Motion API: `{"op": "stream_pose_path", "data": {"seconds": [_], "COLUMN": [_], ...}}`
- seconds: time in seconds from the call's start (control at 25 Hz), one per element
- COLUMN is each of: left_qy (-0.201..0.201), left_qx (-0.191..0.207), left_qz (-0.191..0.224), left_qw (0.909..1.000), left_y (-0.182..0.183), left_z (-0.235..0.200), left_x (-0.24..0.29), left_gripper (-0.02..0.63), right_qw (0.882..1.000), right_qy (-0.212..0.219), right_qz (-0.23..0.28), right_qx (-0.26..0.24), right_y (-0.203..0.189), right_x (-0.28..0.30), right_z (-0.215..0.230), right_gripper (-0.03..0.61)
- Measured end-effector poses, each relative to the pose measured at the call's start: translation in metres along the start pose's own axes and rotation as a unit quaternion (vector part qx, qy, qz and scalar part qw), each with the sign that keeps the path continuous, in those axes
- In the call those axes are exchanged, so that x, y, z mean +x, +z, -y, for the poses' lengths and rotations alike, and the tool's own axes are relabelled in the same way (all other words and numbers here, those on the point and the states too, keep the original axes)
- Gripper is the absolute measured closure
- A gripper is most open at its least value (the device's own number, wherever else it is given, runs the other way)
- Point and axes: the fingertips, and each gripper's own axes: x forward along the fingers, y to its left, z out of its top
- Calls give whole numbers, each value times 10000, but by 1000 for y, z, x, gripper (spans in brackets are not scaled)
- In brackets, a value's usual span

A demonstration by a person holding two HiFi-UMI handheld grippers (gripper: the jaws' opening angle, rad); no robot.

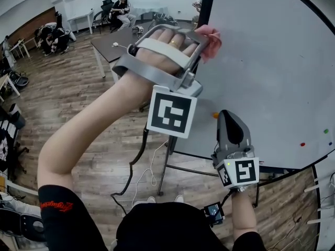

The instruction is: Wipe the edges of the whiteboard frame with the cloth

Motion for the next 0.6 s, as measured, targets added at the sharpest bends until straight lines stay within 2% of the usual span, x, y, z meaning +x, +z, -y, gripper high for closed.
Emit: {"op": "stream_pose_path", "data": {"seconds": [0.6], "left_qy": [-126], "left_qx": [-9], "left_qz": [109], "left_qw": [9999], "left_y": [5], "left_z": [24], "left_x": [-5], "left_gripper": [569], "right_qw": [10000], "right_qy": [-7], "right_qz": [-67], "right_qx": [31], "right_y": [-12], "right_x": [5], "right_z": [-3], "right_gripper": [577]}}
